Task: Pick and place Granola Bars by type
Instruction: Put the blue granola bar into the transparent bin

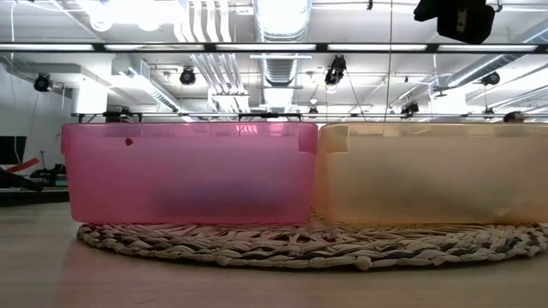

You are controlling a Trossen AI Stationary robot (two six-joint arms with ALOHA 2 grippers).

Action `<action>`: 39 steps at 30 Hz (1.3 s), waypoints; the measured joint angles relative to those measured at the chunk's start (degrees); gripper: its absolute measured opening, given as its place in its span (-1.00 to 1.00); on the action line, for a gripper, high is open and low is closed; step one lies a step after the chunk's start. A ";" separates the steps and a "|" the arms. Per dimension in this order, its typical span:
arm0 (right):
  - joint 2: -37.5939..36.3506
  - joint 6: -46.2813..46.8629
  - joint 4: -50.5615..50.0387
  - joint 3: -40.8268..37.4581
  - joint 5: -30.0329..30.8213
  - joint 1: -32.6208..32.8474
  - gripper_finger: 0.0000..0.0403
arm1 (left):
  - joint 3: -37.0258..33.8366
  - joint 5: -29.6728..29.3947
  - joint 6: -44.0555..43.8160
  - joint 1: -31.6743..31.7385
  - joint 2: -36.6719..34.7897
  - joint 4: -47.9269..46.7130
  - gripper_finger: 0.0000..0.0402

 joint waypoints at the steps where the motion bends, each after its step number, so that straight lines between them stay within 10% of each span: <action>1: 0.00 0.40 0.00 0.00 0.00 0.00 -0.96 | 0.00 0.84 -0.31 0.00 0.00 -0.49 0.15; 20: 0.00 0.73 -0.02 0.00 0.01 0.00 -0.96 | 2.27 9.62 -5.64 0.09 0.00 -10.30 0.25; 39: 0.00 1.81 -0.07 0.00 0.00 0.02 -0.96 | 4.44 -3.61 -10.21 -0.89 3.63 -20.26 0.25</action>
